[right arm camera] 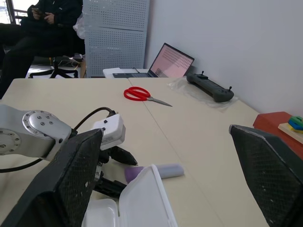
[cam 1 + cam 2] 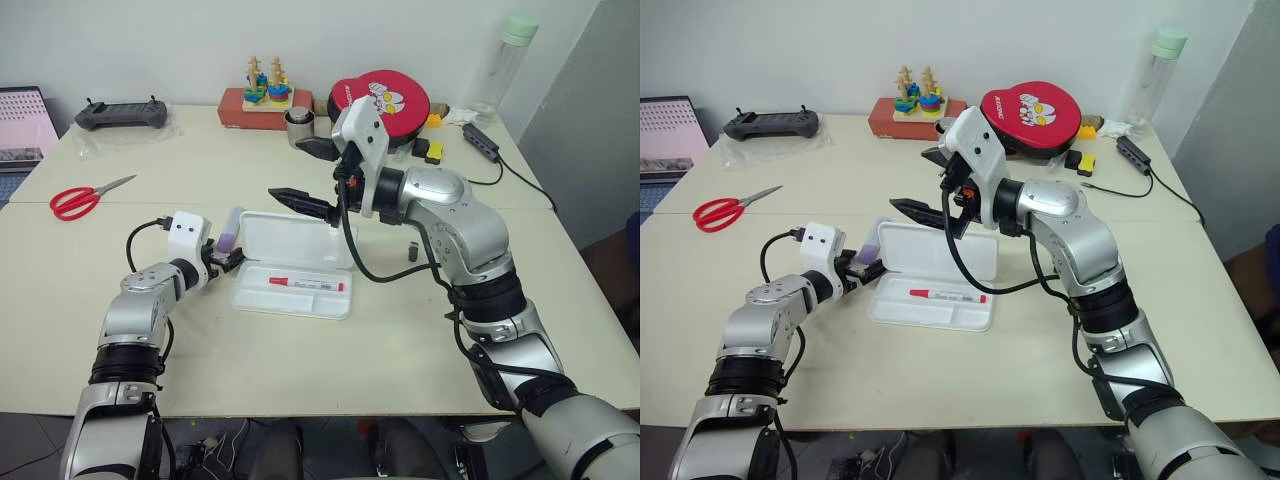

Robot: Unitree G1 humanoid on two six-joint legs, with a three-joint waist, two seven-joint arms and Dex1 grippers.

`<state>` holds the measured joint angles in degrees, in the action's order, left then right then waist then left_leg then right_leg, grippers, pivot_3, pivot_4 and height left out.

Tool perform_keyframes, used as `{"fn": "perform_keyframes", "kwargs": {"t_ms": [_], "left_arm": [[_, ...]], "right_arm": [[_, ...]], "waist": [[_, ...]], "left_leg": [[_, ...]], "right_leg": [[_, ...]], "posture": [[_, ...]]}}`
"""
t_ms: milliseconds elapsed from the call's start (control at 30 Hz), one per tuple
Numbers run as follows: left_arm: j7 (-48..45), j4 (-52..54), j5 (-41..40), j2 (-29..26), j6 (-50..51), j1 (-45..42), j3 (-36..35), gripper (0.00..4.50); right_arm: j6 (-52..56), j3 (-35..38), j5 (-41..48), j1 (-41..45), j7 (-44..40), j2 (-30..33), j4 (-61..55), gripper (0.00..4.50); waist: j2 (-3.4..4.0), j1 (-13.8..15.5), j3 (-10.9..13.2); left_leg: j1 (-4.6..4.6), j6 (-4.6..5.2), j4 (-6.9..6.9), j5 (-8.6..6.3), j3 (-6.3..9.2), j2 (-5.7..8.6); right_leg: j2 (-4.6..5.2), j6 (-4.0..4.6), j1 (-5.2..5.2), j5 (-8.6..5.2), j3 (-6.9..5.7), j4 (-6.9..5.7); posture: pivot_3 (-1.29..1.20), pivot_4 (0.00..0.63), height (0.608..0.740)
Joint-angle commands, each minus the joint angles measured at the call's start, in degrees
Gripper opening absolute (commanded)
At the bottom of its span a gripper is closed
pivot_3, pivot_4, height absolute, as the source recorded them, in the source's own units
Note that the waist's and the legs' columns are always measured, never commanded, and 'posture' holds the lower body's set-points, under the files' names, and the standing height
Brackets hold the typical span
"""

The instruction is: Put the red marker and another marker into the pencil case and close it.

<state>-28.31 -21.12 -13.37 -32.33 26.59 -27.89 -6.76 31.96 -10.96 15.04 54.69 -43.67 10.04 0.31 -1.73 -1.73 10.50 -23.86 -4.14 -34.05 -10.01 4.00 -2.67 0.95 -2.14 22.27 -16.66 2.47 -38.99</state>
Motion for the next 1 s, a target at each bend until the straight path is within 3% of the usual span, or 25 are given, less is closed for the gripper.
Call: {"fn": "perform_keyframes", "kwargs": {"t_ms": [33, 433, 633, 767, 867, 1000], "left_arm": [[0.96, -1.12, 0.91, 0.13, -0.44, -0.51, -0.94, 3.18], [5.69, -2.57, 2.26, 0.55, -4.15, 0.61, -2.26, 1.19], [9.77, -5.21, 2.29, 0.79, -7.77, -0.50, -4.42, 1.19], [-0.60, 1.91, -4.62, -2.01, -10.40, -1.82, -7.31, 1.19], [-13.44, 8.64, -13.45, -7.16, -5.27, -3.97, -9.99, 1.19], [-29.13, 10.61, -16.69, -14.47, -4.17, -8.67, -6.87, 1.19]], "right_arm": [[0.15, 0.61, 1.24, 0.21, -0.24, 0.39, -2.54, 4.50], [0.14, 0.34, 1.88, 0.10, -0.52, 0.39, -2.75, 4.50], [0.21, 0.93, 2.43, -0.20, -0.43, 0.83, -3.00, 4.50], [2.23, 2.24, 5.30, -1.41, -2.30, 3.01, -5.72, 4.50], [6.18, 4.16, 10.53, -3.06, -6.21, 6.70, -10.99, 4.50], [10.68, 6.00, 16.06, -5.59, -9.23, 11.66, -16.40, 4.50]], "waist": [[0.00, -0.07, 0.00], [0.00, -0.23, 0.00], [0.00, -0.27, 0.00], [-0.01, -0.13, 0.00], [-0.06, 0.05, 0.04], [-0.05, 0.08, 0.05]], "left_leg": [[0.00, 0.00, 0.00, 0.00, 0.00, 0.00], [0.02, 0.00, 0.00, 0.00, 0.00, -0.02], [0.02, 0.00, 0.00, 0.00, 0.00, -0.02], [-0.04, 0.00, 0.01, 0.00, 0.00, -0.02], [-0.19, -0.01, 0.02, 0.00, 0.08, 0.00], [-0.25, -0.03, 0.05, -0.01, 0.17, 0.05]], "right_leg": [[0.00, 0.00, 0.00, 0.00, 0.00, 0.00], [-0.01, 0.00, 0.00, 0.00, 0.01, -0.01], [-0.01, 0.00, 0.01, 0.00, 0.01, -0.02], [-0.02, 0.01, 0.03, 0.00, -0.01, 0.00], [0.00, 0.01, 0.06, 0.00, -0.10, 0.06], [0.04, 0.02, 0.06, -0.01, -0.19, 0.11]], "posture": [[0.00, 0.150, 0.740], [0.00, 0.150, 0.740], [0.00, 0.150, 0.740], [0.00, 0.150, 0.740], [0.00, 0.150, 0.740], [0.00, 0.150, 0.740]]}}
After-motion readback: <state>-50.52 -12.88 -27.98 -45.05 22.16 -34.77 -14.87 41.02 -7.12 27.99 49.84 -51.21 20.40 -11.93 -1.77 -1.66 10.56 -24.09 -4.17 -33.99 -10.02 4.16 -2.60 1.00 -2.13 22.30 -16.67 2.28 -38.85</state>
